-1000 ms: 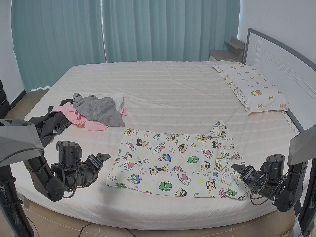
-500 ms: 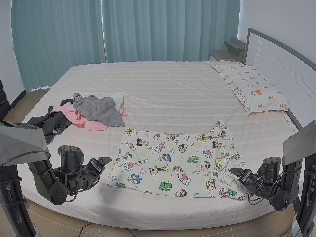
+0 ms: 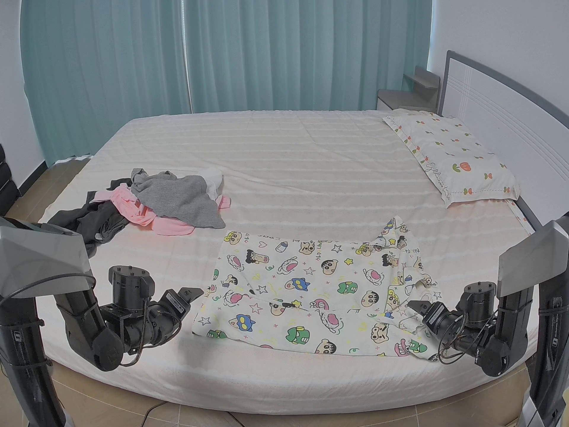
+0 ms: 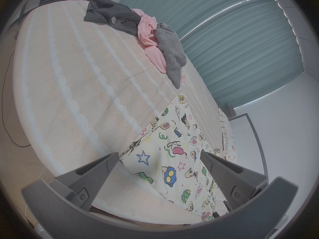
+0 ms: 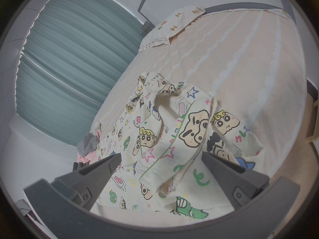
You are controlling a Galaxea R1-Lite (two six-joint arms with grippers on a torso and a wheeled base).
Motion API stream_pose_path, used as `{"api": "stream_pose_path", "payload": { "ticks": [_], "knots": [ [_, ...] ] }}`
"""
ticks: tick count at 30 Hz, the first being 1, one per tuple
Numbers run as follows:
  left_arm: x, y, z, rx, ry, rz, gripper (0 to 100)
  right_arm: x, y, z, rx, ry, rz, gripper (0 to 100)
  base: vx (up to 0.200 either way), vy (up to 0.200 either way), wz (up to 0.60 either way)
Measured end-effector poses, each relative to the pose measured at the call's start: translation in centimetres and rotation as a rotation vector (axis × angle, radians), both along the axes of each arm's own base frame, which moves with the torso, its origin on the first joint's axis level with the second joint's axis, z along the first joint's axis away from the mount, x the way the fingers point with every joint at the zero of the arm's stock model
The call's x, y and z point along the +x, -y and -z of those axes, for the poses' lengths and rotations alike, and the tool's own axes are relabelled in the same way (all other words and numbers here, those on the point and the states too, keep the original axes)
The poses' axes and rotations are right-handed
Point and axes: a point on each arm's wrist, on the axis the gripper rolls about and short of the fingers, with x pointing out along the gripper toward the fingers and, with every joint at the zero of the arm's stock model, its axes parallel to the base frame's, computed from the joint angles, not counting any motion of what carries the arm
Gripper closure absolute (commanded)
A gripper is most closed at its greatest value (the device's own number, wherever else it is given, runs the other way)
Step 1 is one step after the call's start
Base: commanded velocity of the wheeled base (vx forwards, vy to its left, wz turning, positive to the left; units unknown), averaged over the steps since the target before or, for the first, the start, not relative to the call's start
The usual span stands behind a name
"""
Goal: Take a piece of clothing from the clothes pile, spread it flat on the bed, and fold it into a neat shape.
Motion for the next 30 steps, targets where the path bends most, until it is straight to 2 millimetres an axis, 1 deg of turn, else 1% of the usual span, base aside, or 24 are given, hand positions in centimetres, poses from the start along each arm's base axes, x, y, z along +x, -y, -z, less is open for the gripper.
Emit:
{"api": "stream_pose_path", "payload": {
  "ticks": [8, 20, 21, 30],
  "knots": [
    [0.0, 0.1, 0.1, 0.001, -0.003, 0.002, 0, 0.1, -0.1, 0.6, -0.055, -0.008, 0.009, 0, 0.0, 0.0, 0.0],
    [0.0, 0.1, 0.1, 0.003, -0.002, 0.003, 0, 0.5, -0.4, 1.1, -0.058, -0.005, 0.006, 0, 0.0, 0.0, 0.0],
    [0.0, 0.1, 0.1, 0.005, -0.001, 0.0, 0, 0.5, -0.4, 1.1, -0.057, -0.004, 0.006, 100, 0.0, 0.0, 0.0],
    [0.2, 0.1, 0.0, 0.019, 0.009, -0.024, 0, 0.5, -0.5, 1.2, -0.056, -0.006, 0.001, 100, 0.0, 0.0, 0.0]
  ]
}}
